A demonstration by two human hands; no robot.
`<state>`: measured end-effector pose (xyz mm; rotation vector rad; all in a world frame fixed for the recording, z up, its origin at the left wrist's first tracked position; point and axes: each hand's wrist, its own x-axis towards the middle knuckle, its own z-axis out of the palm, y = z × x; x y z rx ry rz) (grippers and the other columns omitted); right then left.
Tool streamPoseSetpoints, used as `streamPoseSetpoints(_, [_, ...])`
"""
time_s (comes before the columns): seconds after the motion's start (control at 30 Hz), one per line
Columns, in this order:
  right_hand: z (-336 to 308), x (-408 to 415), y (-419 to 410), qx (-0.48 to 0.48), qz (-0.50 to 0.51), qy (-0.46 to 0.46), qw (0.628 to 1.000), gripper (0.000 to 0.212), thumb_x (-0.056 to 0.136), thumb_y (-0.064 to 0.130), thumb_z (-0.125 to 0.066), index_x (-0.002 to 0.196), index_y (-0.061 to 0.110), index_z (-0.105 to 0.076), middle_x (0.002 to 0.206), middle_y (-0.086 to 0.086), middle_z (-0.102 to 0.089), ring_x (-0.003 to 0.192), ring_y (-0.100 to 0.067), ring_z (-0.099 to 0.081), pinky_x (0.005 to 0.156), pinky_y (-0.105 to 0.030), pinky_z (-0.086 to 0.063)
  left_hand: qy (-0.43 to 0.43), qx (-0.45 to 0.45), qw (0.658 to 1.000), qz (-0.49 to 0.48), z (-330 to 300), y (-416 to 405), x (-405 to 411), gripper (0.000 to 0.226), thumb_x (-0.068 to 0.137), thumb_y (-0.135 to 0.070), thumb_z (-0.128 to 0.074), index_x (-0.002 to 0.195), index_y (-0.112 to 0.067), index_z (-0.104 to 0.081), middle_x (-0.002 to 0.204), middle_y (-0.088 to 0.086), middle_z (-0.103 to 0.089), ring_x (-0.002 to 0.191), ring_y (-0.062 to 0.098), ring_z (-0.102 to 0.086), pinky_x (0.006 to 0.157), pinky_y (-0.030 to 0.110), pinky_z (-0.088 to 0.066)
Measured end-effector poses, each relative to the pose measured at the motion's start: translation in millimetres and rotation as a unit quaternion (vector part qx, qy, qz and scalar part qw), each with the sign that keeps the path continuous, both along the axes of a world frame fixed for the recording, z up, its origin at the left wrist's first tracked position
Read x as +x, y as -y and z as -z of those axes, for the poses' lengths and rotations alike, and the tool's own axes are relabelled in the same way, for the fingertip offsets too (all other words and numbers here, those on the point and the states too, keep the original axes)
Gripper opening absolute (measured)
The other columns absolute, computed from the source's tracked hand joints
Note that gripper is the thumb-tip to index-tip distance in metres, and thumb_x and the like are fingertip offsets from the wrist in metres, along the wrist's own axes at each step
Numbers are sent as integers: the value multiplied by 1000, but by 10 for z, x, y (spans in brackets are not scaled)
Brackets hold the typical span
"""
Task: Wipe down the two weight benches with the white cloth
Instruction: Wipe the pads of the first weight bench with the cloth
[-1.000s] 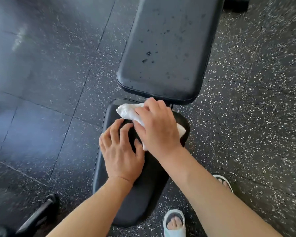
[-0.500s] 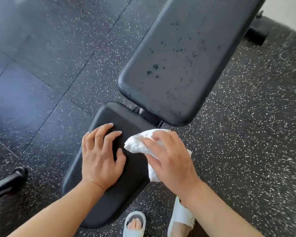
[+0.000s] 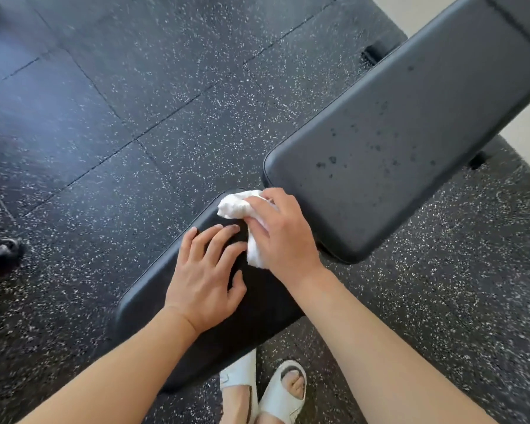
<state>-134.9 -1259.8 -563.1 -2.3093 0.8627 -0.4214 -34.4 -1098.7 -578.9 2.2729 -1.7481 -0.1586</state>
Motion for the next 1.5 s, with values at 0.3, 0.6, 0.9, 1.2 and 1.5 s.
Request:
streamPoseSetpoints(0.3, [-111, -713, -292, -31, -49, -88, 994, 41, 108, 33, -54, 148, 27, -52, 148, 2, -46, 127, -18, -46, 112, -28, -39, -14, 16, 1000, 1, -29, -24, 19, 49, 85, -33, -65, 130, -15, -66, 150, 6, -58, 136, 37, -53, 121, 63, -31])
streamPoseSetpoints(0.6, [20, 155, -32, -22, -82, -38, 996, 37, 102, 10, -62, 139, 12, -63, 144, -14, -52, 130, -30, -50, 117, -37, -37, -48, -7, 998, -29, 15, -21, 22, 56, 84, -37, -65, 133, -11, -66, 146, 11, -58, 137, 34, -52, 124, 59, -31])
streamPoseSetpoints(0.9, [-57, 312, 358, -57, -217, -27, 974, 31, 95, 8, -63, 126, 12, -70, 129, -15, -57, 110, -32, -50, 99, -43, -46, -38, 24, 998, -49, -69, -21, 32, 65, 83, -38, -67, 139, -5, -63, 148, 10, -58, 135, 33, -53, 124, 57, -32])
streamPoseSetpoints(1.2, [-478, -909, 906, -29, -242, -51, 969, 38, 102, 25, -58, 140, 22, -59, 146, 1, -40, 120, -17, -43, 107, -19, -33, -76, 27, 973, -216, -315, 834, -293, 41, 87, -15, -61, 128, -12, -65, 141, 5, -61, 130, 36, -55, 114, 57, -38])
streamPoseSetpoints(1.5, [-72, -852, 1255, -178, -334, -63, 923, 35, 99, 17, -59, 131, 12, -69, 138, -14, -60, 120, -37, -55, 98, -48, -48, -44, 21, 956, -288, -64, 1121, 6, 32, 98, -23, -41, 116, -14, -66, 118, 3, -67, 105, 33, -59, 88, 46, -42])
